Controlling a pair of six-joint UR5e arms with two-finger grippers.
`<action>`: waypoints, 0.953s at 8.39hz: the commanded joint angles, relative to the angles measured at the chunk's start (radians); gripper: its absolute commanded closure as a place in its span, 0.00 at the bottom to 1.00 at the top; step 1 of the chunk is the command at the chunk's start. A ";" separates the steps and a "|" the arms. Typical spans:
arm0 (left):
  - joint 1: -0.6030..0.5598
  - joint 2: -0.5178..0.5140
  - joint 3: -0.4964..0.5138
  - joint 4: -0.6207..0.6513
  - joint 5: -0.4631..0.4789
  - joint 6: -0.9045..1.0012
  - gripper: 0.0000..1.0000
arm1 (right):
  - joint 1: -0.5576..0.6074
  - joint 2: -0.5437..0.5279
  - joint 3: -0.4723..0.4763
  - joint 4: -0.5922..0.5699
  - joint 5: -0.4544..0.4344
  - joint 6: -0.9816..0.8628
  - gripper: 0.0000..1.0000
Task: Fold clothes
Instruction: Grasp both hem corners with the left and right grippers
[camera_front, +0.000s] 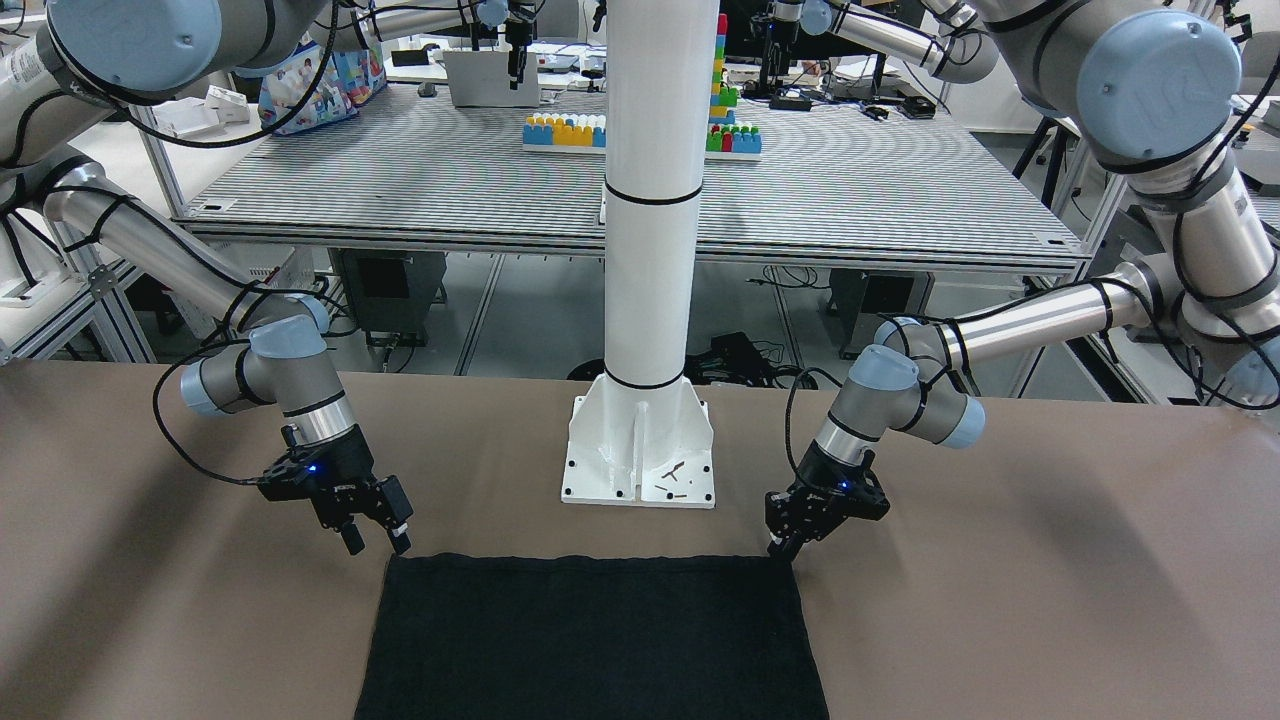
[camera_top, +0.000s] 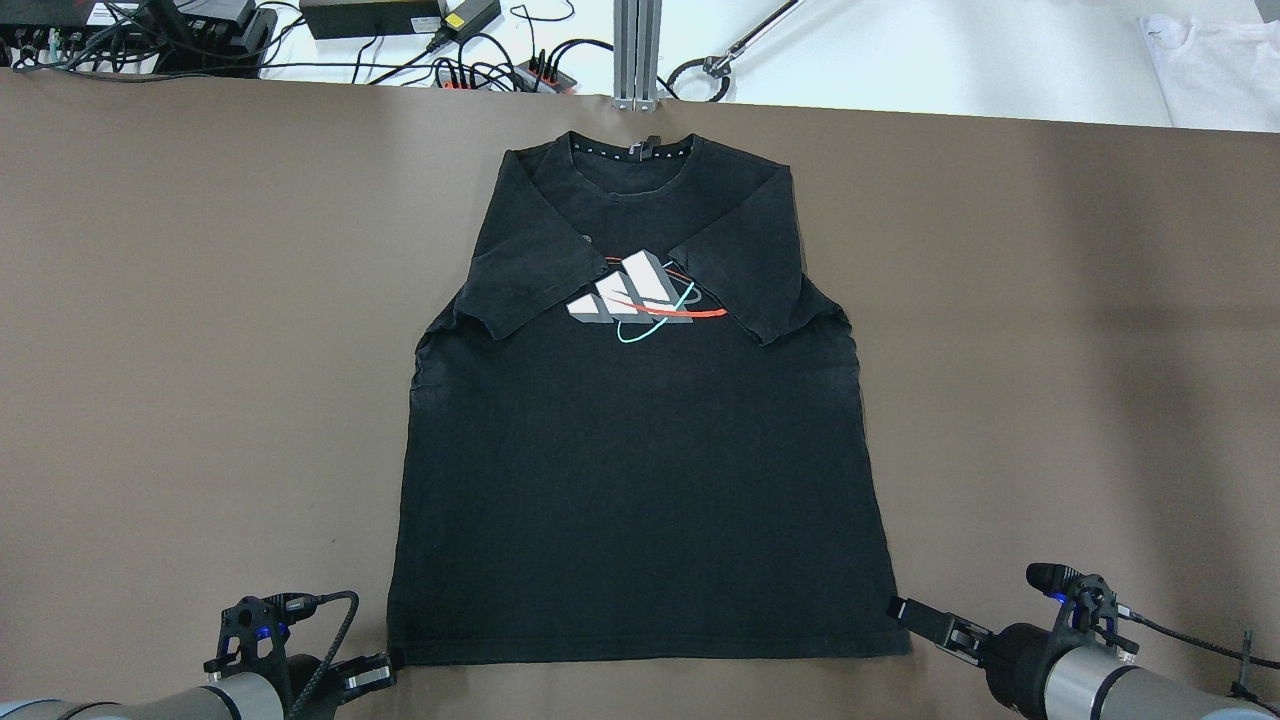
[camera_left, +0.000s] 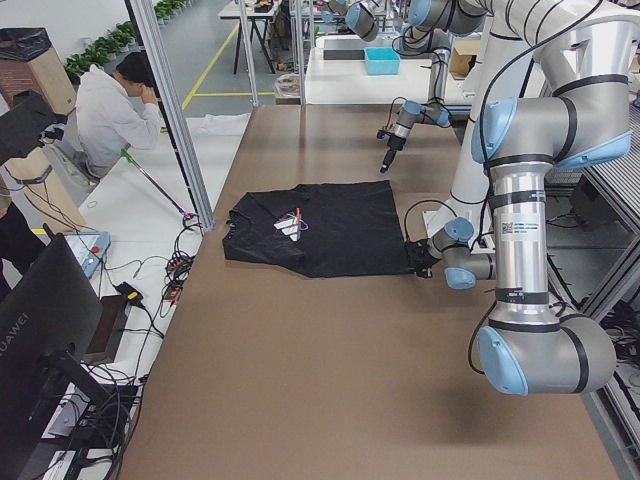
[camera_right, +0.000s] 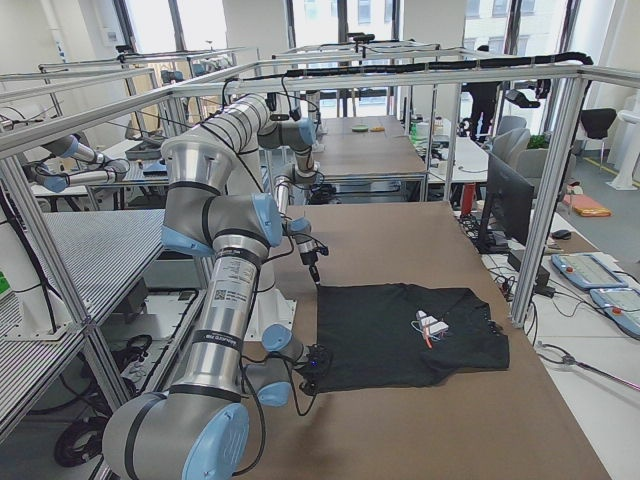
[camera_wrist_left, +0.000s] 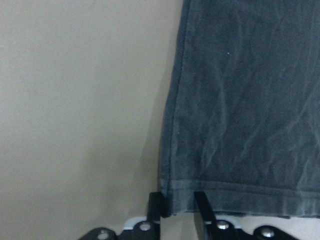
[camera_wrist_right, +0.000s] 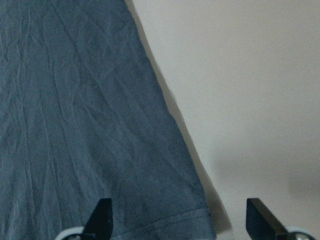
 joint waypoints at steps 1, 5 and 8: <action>0.000 -0.001 -0.001 0.000 0.000 0.000 1.00 | -0.032 -0.010 -0.011 -0.023 -0.009 -0.007 0.08; 0.002 -0.008 -0.004 0.000 0.000 0.000 1.00 | -0.076 0.008 -0.017 -0.104 -0.064 0.011 0.33; 0.002 -0.011 -0.004 0.000 0.000 0.000 1.00 | -0.086 0.058 -0.054 -0.104 -0.069 0.011 0.49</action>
